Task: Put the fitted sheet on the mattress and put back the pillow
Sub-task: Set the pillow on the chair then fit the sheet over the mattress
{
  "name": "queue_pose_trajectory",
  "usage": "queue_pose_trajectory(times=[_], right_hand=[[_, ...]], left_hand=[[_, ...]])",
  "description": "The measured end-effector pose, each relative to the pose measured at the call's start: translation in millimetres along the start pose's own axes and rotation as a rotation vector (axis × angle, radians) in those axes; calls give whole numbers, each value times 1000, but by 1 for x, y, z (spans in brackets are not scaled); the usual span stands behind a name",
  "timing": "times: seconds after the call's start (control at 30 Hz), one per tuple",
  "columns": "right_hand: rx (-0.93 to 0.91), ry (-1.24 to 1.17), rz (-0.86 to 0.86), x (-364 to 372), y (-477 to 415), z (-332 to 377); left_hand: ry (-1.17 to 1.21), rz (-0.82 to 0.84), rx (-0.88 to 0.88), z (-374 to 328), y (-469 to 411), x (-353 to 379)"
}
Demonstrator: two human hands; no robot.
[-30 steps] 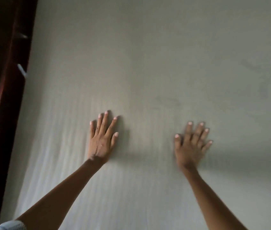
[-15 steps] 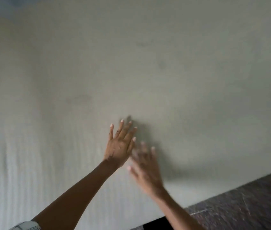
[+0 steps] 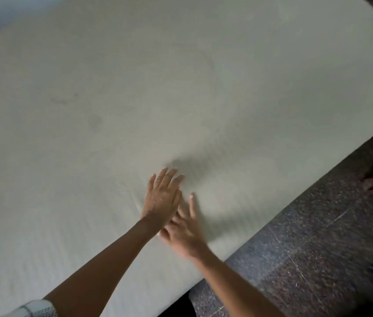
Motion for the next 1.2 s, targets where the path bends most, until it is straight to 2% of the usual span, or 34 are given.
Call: queue_pose_trajectory(times=[0.07,0.13,0.27,0.37,0.43,0.5,0.67,0.73,0.8,0.87,0.93,1.03,1.1,1.13,1.2], right_hand=[[-42,-59,-15,-8,5,-9],[55,-70,-105,-31,5,-60],[441,93,-213,-85,20,-243],[743,150,-137,-104,27,-371],[845,169,-86,-101,16,-404],[727,167,-111,-92,-14,-382],[259,-46,-185,-72,-48,-247],[87,-78,-112,-76,-48,-233],[-15,-98,-110,-87,-46,-269],[114,-51,-215,-117,-41,-354],[384,63,-317,-147,-28,-470],[839,98,-319,-170,-11,-621],[1009,38,-277,-162,-34,-646],[997,45,-275,-155,-55,-634],[821,57,-325,-141,-95,-577]], left_hand=[[-3,6,11,-14,-14,6],[-13,-15,26,-24,-30,9],[-26,-45,40,-46,-72,16],[-52,-44,62,-66,-110,29],[-67,-35,59,-81,-140,39],[-65,-39,32,-95,-168,44],[-106,23,77,-145,-217,53],[-178,75,124,-162,-230,58],[-193,84,131,-174,-244,58],[-161,74,56,-176,-258,55],[-117,44,-28,-176,-274,48],[-137,6,-82,-174,-293,45],[-154,13,-127,-169,-304,49],[-162,13,-150,-167,-309,52],[-175,4,-180,-169,-320,55]])
Point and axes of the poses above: each hand's wrist, its own y-axis away from the middle knuckle, its own x-axis out of the palm, z = x × y, the point moved 8 cm from there along -y, towards the middle knuckle, and after that the axes turned 3 degrees about -z, right-handed, at the moved point
